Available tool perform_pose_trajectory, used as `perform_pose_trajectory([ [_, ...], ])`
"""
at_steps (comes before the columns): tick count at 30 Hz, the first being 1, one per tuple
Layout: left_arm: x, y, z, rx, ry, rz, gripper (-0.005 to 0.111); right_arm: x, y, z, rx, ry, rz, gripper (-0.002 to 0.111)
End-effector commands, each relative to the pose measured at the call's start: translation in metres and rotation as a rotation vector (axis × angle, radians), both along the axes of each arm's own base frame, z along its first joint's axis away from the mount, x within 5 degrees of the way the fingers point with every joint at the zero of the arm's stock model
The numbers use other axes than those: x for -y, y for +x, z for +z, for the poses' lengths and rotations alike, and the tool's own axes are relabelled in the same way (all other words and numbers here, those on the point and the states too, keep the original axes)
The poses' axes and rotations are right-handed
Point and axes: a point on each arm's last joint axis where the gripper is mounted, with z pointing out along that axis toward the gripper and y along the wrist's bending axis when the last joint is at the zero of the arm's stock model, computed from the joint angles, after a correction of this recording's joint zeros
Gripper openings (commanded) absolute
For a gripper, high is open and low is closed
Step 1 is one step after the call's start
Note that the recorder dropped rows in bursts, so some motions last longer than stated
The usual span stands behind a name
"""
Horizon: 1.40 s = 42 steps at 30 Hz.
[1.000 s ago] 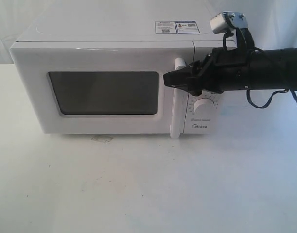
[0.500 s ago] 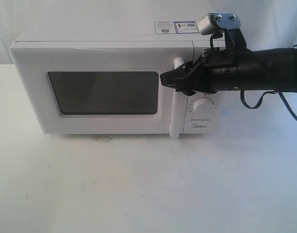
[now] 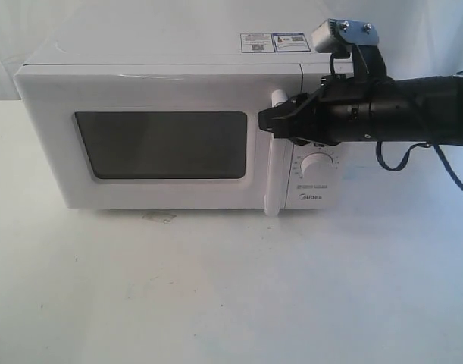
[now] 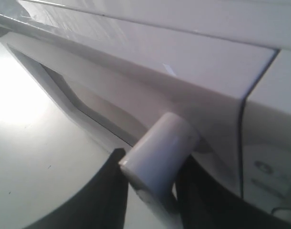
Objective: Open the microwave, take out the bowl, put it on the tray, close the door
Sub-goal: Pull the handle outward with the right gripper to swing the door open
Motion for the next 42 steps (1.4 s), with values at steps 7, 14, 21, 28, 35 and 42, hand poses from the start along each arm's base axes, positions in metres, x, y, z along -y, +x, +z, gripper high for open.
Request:
perform_pose_trajectory([
  [7, 0.000, 0.000, -0.001, 0.003, -0.007, 0.002, 0.000, -0.014, -0.009, 0.021, 0.156, 0.093, 0.295, 0.000],
  [14, 0.000, 0.000, -0.001, 0.003, -0.007, 0.002, 0.000, -0.017, -0.022, 0.008, 0.142, 0.115, 0.363, 0.000],
  [21, 0.000, 0.000, -0.001, 0.003, -0.007, 0.002, 0.000, -0.020, -0.036, 0.003, 0.125, 0.154, 0.468, 0.000],
  [28, 0.000, 0.000, -0.001, 0.003, -0.007, 0.002, 0.000, -0.018, -0.046, -0.003, 0.026, 0.059, 0.537, 0.000],
  [35, 0.000, 0.000, -0.001, 0.003, -0.007, 0.002, 0.000, -0.013, -0.062, 0.007, -0.095, -0.009, 0.514, 0.029],
  [42, 0.000, 0.000, -0.001, 0.003, -0.007, 0.002, 0.000, -0.009, -0.082, 0.008, -0.169, -0.030, 0.489, 0.045],
])
